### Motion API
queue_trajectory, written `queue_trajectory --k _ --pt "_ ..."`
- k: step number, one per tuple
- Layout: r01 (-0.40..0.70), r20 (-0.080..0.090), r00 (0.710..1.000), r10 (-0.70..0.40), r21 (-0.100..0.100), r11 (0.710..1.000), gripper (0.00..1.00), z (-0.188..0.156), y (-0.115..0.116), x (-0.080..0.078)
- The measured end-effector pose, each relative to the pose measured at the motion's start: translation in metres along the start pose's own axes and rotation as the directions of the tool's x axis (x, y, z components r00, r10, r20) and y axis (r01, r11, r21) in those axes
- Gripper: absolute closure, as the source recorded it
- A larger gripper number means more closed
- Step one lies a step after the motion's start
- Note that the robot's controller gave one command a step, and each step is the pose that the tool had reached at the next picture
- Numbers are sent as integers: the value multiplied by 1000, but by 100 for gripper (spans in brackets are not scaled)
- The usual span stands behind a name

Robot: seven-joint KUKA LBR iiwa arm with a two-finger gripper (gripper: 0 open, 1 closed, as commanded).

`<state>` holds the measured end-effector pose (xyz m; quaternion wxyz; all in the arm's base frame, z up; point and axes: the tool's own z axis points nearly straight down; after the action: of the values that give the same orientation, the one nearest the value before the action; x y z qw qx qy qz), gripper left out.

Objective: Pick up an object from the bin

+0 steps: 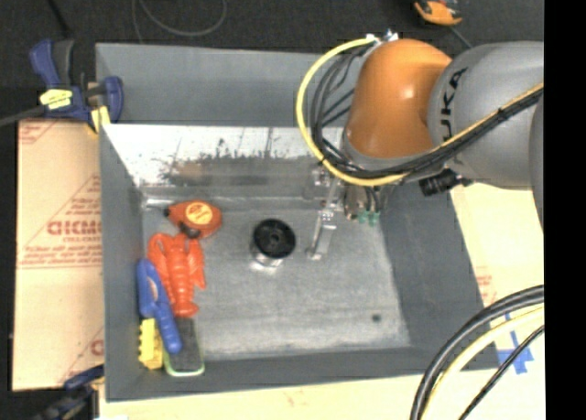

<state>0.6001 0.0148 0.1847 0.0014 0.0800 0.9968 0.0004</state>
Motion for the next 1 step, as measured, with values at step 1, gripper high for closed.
queue_trajectory --k 1 --pt "0 1 1000 0 0 1000 0 0 0 0"
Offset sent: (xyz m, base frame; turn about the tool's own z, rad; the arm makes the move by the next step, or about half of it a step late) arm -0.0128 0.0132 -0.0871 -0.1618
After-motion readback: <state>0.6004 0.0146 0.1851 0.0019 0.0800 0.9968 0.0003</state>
